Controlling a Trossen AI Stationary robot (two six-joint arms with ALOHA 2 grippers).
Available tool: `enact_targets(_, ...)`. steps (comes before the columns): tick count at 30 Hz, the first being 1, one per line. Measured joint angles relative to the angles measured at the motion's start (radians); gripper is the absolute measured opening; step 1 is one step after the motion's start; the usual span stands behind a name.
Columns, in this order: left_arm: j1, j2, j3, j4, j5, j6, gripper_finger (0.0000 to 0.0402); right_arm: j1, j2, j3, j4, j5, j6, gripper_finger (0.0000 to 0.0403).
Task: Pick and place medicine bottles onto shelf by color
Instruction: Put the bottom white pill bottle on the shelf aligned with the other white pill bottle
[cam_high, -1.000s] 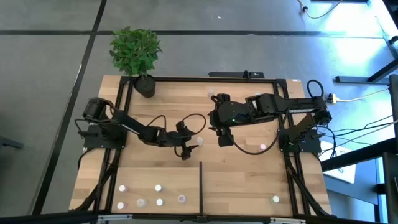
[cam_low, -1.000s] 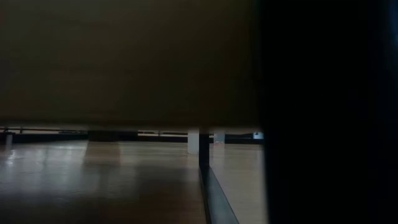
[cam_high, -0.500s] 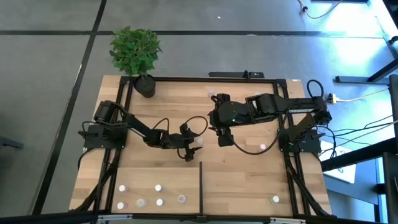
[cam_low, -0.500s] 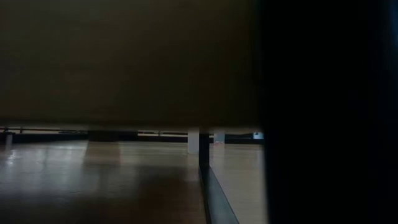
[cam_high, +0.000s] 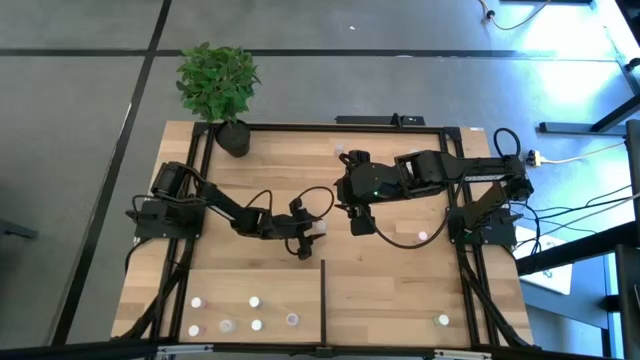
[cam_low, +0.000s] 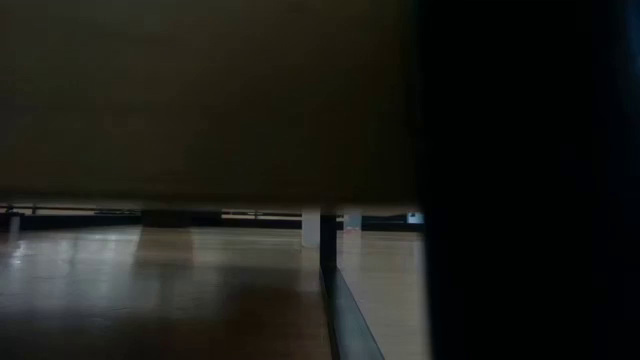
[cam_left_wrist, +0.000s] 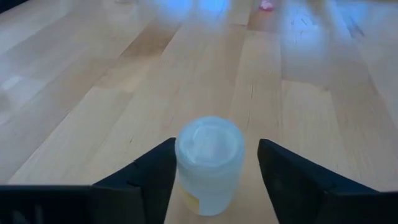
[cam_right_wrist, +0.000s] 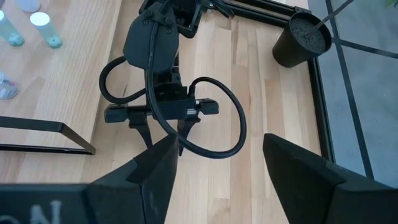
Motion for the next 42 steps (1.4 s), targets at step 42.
enact_targets(42,-0.137,-0.262,-0.001,-0.284,-0.266,-0.061,0.0130,0.000,0.000,0.000,0.008,0.000,0.000,0.0237)
